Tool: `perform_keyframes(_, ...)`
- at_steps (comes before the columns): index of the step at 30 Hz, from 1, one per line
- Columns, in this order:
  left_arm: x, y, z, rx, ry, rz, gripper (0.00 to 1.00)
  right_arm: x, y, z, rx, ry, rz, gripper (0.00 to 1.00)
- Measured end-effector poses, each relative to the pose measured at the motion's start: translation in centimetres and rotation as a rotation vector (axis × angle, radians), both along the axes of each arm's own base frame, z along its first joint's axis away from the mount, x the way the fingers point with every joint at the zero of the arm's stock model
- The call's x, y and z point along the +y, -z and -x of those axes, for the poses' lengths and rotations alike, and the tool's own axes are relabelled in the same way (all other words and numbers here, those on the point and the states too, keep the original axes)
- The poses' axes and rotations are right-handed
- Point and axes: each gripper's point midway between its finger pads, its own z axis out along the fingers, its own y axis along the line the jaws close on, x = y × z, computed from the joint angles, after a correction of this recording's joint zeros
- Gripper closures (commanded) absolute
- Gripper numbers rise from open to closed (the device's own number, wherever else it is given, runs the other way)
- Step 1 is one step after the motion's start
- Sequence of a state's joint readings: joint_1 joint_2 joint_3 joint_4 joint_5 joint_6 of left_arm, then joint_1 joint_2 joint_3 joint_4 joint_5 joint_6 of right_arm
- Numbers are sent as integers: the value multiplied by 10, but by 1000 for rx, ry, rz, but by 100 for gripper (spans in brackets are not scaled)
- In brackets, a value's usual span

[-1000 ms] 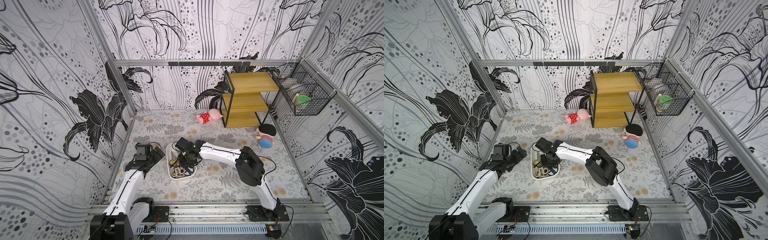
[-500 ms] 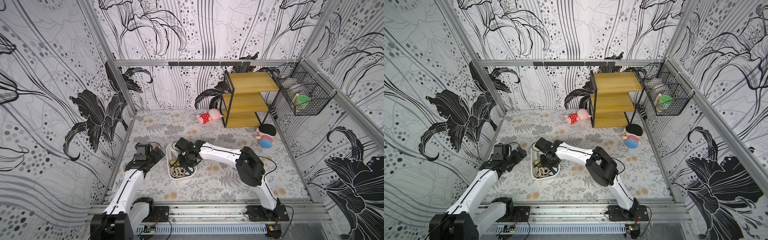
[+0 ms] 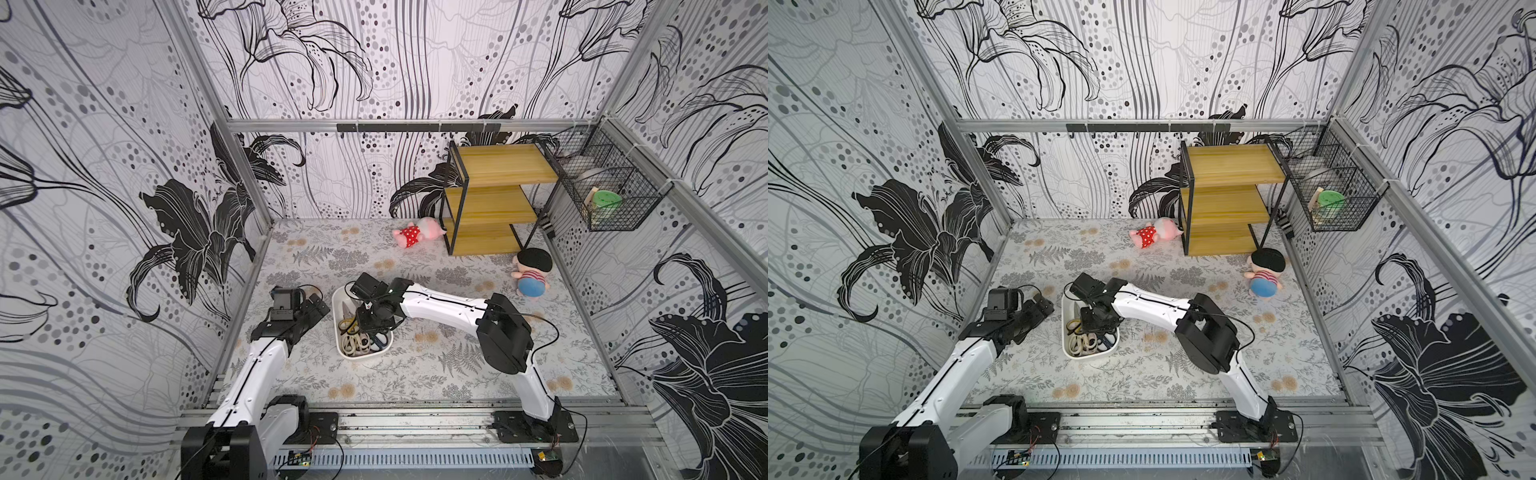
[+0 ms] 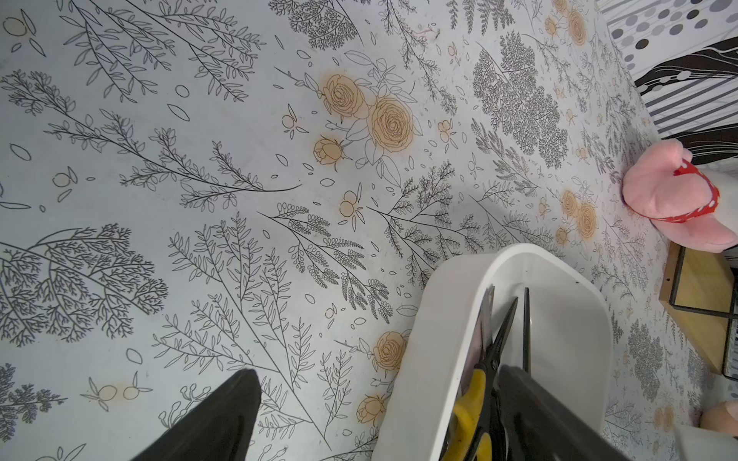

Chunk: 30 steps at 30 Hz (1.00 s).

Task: Take the scissors out of the storage box
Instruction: Pick up the scissors from the storage box.

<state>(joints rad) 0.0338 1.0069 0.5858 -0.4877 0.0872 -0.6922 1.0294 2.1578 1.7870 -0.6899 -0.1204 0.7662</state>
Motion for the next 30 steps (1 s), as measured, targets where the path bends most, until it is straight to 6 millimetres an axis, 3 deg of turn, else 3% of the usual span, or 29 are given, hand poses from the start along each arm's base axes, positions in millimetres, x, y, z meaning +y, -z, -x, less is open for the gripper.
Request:
perform_keyframes(12, 0, 3, 0, 11, 9, -4, 3, 2, -6, -2, -19, -23, -8, 100)
perform_keyframes(17, -6, 5, -3, 18, 49, 8, 3, 8, -32, -7, -72, -60, -33, 100)
perform_keyframes(21, -12, 3, -14, 17, 97, 15, 3, 5, -68, -26, -161, -66, -53, 100)
perform_keyframes(23, -14, -2, -24, -2, 118, 22, 3, -8, -84, -40, -200, -52, -50, 100)
perform_keyframes(26, -19, -8, -35, -38, 135, 42, 3, -44, -98, -66, -239, -6, -12, 100)
perform_keyframes(30, -29, -11, -47, -76, 152, 108, 2, -123, -100, -98, -260, 90, 68, 100)
